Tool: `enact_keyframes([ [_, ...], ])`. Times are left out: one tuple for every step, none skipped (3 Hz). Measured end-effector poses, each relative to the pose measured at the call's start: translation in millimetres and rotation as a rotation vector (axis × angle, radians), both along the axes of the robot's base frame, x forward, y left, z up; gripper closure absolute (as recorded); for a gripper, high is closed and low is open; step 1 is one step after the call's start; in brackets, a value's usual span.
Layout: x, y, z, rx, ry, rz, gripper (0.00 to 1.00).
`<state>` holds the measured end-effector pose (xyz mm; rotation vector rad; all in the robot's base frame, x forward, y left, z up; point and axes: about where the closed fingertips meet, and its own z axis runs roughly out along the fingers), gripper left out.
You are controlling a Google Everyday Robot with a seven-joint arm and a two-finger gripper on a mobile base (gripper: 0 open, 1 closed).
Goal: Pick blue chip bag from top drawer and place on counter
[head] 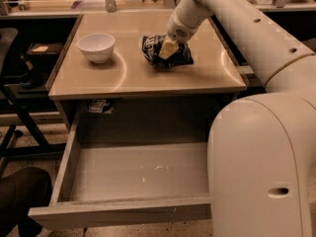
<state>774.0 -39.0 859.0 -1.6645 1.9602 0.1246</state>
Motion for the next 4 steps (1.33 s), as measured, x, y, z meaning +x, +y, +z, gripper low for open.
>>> enact_keyframes([
  [-0.1,0.2,-0.3,0.000,0.001,0.000,0.59],
  [-0.1,0.3,-0.3,0.000,0.001,0.000,0.36],
  [-0.1,0.3,-0.4,0.000,0.001,0.000,0.13],
  [-0.1,0.3,-0.5,0.000,0.001,0.001,0.00],
])
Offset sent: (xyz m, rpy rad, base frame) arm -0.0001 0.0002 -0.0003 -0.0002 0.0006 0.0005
